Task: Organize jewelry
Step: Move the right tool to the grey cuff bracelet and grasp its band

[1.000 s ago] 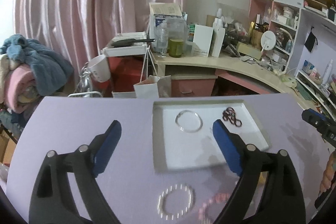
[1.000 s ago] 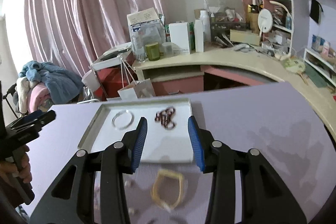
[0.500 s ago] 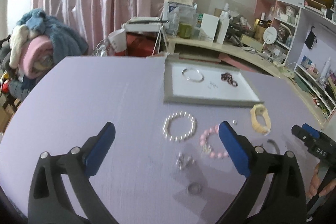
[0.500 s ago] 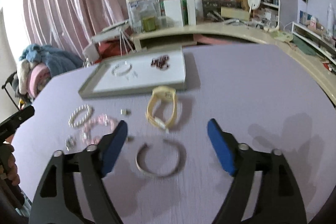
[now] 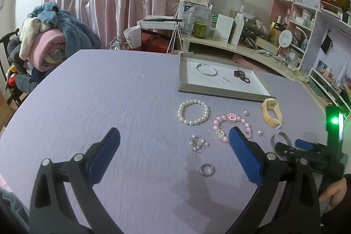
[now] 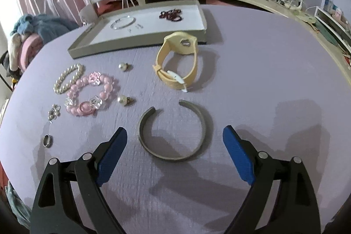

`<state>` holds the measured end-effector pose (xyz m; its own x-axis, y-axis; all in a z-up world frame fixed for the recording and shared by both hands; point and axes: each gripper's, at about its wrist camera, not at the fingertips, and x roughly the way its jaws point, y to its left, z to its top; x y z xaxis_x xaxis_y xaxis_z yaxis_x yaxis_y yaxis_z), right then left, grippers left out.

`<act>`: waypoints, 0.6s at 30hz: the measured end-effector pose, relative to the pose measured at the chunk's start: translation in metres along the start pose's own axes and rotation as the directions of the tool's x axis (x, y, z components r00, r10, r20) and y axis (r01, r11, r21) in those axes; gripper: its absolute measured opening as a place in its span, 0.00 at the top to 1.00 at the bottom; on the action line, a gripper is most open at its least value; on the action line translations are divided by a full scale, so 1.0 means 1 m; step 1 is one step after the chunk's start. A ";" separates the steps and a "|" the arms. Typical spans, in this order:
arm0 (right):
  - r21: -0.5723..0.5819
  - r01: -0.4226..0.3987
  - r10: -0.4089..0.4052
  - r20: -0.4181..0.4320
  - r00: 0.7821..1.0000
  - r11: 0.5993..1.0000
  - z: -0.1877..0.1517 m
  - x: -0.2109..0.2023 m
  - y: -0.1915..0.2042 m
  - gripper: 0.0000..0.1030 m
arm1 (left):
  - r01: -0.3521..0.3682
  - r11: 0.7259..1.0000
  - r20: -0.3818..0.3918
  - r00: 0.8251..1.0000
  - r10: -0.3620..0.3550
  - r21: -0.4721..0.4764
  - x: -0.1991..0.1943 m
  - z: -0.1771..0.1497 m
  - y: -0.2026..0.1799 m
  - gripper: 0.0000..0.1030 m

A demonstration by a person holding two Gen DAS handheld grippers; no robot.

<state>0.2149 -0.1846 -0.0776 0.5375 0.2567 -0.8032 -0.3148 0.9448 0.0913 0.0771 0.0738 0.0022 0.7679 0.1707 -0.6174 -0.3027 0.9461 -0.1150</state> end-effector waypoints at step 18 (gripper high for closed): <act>-0.071 0.048 -0.047 0.018 0.999 0.996 -0.003 0.004 0.008 0.33 | 0.021 0.998 -0.089 0.996 -0.016 0.060 0.016 -0.021 -0.013 0.03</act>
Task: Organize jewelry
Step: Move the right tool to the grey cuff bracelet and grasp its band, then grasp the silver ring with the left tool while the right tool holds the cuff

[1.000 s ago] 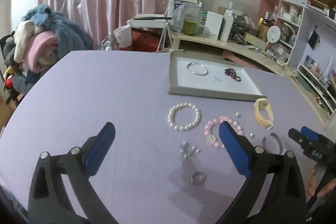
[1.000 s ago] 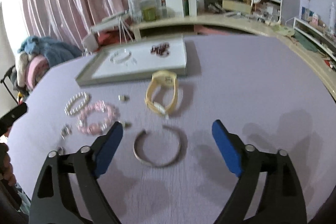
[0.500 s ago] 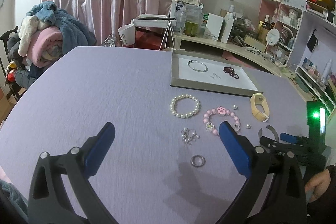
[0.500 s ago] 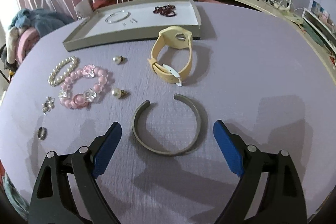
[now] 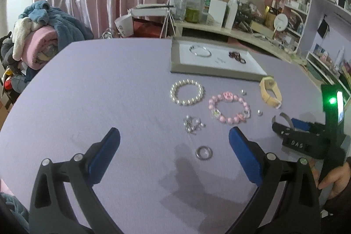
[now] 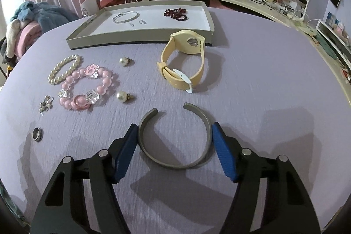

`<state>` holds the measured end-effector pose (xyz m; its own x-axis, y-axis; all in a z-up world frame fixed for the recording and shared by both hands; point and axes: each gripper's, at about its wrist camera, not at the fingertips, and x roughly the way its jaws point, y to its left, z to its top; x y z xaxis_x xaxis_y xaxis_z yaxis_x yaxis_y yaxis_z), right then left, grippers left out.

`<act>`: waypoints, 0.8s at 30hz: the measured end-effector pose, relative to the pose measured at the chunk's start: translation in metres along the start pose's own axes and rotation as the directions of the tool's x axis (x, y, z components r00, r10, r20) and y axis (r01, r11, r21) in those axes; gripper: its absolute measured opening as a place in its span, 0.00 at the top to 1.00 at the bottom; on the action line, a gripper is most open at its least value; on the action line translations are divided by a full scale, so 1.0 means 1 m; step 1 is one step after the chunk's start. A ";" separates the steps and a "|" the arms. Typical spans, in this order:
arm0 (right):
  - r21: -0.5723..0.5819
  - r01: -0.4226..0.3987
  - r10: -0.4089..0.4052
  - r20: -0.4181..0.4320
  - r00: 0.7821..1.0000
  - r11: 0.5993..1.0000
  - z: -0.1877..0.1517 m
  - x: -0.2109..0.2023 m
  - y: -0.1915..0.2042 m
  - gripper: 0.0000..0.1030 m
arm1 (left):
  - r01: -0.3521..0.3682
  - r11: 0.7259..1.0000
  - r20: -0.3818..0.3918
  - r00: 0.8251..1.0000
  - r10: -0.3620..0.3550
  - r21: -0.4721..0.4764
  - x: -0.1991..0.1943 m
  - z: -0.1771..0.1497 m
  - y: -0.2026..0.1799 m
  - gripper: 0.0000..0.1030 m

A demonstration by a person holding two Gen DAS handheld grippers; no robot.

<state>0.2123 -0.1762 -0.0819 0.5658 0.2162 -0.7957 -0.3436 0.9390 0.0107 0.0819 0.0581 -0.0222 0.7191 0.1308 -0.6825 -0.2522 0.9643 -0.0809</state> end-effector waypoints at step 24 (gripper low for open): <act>0.173 -0.043 0.034 0.056 0.998 0.984 -0.002 -0.036 -0.038 0.33 | -0.051 0.996 -0.120 0.991 0.060 0.078 0.060 -0.026 -0.037 0.37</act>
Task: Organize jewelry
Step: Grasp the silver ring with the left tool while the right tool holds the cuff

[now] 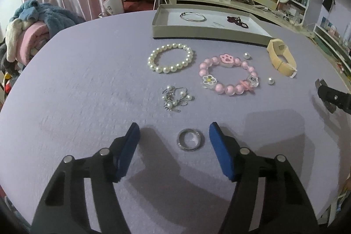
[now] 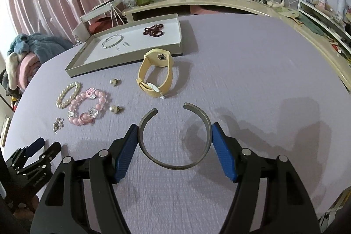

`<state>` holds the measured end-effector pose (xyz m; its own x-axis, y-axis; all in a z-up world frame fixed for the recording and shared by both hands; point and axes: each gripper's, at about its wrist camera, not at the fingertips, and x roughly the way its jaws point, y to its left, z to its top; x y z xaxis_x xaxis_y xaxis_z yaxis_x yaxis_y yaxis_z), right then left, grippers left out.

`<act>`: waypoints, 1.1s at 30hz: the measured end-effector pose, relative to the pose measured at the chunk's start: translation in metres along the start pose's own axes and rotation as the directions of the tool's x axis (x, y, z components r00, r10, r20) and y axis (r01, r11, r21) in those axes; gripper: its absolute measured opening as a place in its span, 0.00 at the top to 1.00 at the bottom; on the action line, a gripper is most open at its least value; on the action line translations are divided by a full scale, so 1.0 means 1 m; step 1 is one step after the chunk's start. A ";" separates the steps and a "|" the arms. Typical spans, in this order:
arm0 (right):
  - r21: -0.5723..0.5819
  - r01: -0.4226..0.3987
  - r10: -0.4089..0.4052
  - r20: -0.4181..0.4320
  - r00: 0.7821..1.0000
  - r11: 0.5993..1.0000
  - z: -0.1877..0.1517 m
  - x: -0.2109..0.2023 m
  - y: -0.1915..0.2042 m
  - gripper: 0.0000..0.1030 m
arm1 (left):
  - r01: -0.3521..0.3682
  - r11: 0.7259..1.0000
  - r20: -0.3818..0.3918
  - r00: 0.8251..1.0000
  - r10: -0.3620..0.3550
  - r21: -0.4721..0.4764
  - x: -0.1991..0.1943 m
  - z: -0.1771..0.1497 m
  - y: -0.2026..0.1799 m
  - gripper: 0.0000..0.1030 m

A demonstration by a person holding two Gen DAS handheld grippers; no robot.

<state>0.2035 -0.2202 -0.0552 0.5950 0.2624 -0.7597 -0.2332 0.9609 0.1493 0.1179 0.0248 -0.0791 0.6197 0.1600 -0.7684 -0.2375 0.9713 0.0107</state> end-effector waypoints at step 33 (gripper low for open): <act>-0.010 -0.062 0.062 -0.001 0.998 0.998 0.000 -0.007 0.010 0.33 | 0.125 0.992 0.049 0.991 -0.123 -0.035 -0.016 -0.004 0.011 0.63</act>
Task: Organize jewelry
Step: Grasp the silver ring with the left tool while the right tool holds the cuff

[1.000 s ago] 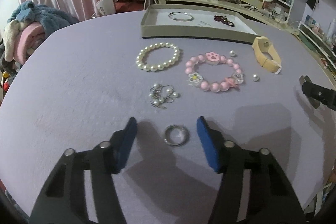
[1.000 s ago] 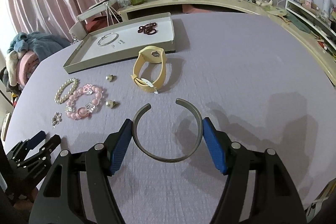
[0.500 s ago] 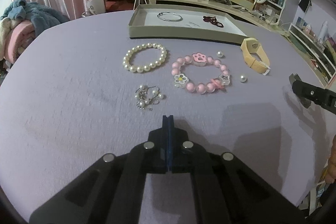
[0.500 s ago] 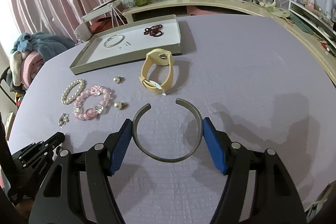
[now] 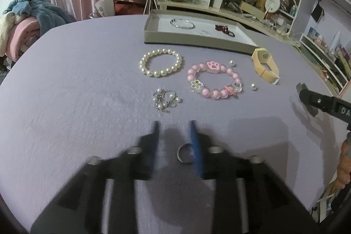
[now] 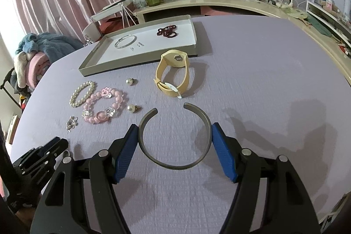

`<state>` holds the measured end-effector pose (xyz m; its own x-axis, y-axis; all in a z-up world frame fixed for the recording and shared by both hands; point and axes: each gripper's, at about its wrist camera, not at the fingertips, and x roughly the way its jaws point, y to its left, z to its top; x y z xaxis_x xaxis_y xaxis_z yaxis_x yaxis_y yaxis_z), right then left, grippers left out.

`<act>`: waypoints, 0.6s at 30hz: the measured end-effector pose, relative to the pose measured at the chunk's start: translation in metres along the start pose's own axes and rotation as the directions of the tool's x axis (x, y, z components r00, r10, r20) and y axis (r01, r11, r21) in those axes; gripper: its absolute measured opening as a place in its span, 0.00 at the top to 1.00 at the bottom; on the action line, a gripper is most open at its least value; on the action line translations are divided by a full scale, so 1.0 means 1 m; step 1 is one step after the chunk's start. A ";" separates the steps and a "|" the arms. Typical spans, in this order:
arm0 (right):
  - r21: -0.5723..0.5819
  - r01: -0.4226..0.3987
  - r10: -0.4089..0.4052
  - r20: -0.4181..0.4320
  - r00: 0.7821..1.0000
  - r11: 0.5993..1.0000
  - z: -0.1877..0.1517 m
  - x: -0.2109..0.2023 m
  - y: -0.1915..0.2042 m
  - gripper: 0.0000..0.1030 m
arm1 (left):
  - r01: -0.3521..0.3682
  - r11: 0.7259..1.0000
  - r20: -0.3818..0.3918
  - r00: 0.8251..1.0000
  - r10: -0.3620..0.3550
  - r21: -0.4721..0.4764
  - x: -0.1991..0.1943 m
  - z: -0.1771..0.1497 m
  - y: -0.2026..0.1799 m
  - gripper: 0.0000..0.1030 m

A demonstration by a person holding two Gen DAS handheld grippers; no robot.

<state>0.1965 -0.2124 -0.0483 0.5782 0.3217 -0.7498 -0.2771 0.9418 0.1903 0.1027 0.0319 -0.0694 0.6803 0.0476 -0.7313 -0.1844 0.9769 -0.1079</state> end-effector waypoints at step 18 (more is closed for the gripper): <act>0.027 -0.015 0.016 -0.019 1.000 1.000 -0.004 0.005 -0.007 0.33 | -0.004 0.996 -0.024 1.000 0.006 0.087 0.004 -0.013 -0.020 0.79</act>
<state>0.1985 -0.2180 -0.0556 0.5588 0.3344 -0.7589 -0.2646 0.9392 0.2189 0.1003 0.0104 -0.0790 0.6618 0.0482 -0.7481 -0.1241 0.9912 -0.0459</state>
